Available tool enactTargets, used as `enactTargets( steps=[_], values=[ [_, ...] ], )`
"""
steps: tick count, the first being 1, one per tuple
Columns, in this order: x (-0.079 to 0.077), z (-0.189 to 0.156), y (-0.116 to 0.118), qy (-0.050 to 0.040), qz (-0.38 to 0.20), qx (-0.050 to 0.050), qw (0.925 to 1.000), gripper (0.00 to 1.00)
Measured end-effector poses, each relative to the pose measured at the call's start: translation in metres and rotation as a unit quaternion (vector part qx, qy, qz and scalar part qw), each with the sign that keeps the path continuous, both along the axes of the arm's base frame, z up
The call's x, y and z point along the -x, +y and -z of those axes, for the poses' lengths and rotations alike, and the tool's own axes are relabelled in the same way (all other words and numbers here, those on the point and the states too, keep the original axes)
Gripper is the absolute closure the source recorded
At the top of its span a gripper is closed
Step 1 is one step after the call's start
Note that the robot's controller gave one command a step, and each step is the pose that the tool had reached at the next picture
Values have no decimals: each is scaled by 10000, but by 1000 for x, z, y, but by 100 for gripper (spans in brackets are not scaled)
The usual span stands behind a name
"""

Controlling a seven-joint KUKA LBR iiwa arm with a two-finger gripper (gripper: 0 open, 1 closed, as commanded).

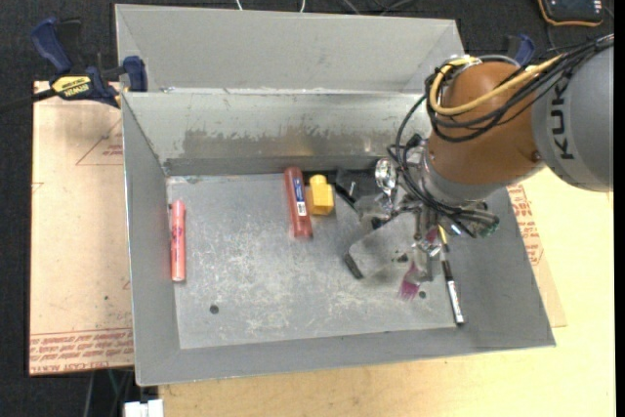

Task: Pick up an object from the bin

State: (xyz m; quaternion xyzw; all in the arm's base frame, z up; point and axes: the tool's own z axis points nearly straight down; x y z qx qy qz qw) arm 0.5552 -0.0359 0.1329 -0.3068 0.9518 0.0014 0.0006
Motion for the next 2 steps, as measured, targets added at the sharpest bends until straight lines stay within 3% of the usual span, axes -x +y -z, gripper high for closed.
enactTargets(
  steps=[1,2],
  values=[
    [-7,65,-9,-39,-1072,5,9942,0],
    [-14,63,-17,-19,-730,-7,9973,100]
  ],
)
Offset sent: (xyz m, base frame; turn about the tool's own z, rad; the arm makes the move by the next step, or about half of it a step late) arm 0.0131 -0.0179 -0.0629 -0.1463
